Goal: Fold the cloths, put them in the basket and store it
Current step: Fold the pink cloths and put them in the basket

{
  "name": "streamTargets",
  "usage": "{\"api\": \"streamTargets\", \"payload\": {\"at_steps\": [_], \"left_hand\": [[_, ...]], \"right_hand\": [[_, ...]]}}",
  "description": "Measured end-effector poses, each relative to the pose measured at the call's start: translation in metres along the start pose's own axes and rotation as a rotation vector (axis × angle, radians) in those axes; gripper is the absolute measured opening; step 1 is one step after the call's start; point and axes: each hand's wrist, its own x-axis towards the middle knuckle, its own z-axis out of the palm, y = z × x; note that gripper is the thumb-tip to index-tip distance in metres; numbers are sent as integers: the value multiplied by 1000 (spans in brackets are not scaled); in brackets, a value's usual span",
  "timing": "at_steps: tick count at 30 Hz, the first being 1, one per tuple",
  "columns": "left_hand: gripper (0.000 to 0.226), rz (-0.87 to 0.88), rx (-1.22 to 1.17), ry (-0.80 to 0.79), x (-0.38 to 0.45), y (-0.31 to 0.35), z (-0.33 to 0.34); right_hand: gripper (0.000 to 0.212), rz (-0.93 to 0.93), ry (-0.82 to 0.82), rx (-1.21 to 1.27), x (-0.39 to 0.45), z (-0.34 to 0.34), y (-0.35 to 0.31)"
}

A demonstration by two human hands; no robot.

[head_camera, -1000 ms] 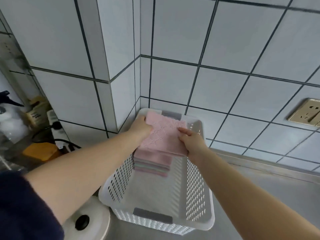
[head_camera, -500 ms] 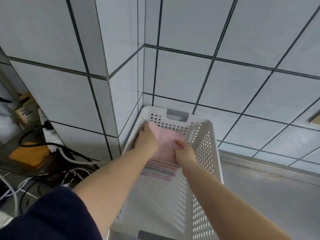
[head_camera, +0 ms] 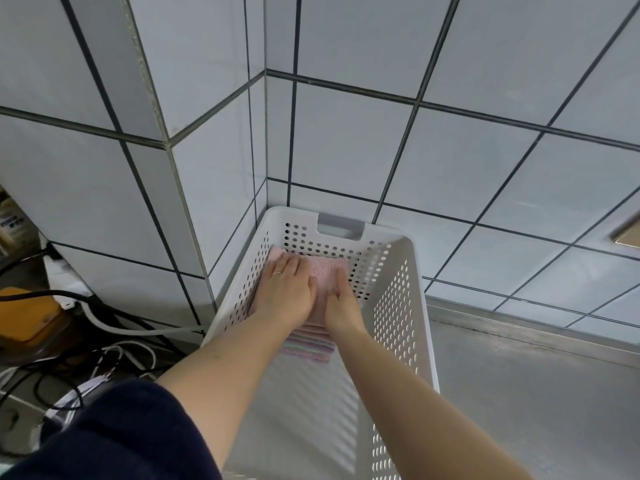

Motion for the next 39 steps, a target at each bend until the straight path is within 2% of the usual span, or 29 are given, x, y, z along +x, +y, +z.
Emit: {"api": "streamTargets", "payload": {"at_steps": [6,11,15,17,21,25,28,30,32,36,37,39], "left_hand": [[52,-2,-37,-18,4,-4,15],[51,-24,-70,-76,6,1,1],[41,-56,-318,-177,-7,11,-48],[45,-40,-455,-196,-24,15,-77],[44,18,-671,-105,-68,1,-115],[43,-7,-799,2,-117,-25,-122],[50,-101,-864,56,-148,-39,-118],[57,-173,-916,18,-161,-48,-111],[57,-233,-980,-64,-172,-52,-104],[48,-471,-1266,-140,-185,-50,-96],[50,-507,-1347,-148,-187,-49,-96],[58,-517,-1466,-169,-191,-47,-96]], "right_hand": [[55,20,-30,-7,6,4,11],[56,42,-32,-51,5,-4,2],[56,34,-31,-52,-14,-19,-19],[54,3,-36,-15,-29,-31,-28],[56,-109,-35,54,-69,-63,-35],[61,-209,20,-68,-116,-97,-27],[66,-266,85,-196,-148,-112,-15],[69,-292,120,-274,-162,-114,-8],[67,-261,98,-178,-173,-115,3],[60,2,-61,230,-181,-112,36],[48,25,-103,317,-183,-110,41],[46,49,-161,405,-184,-109,47]]}}
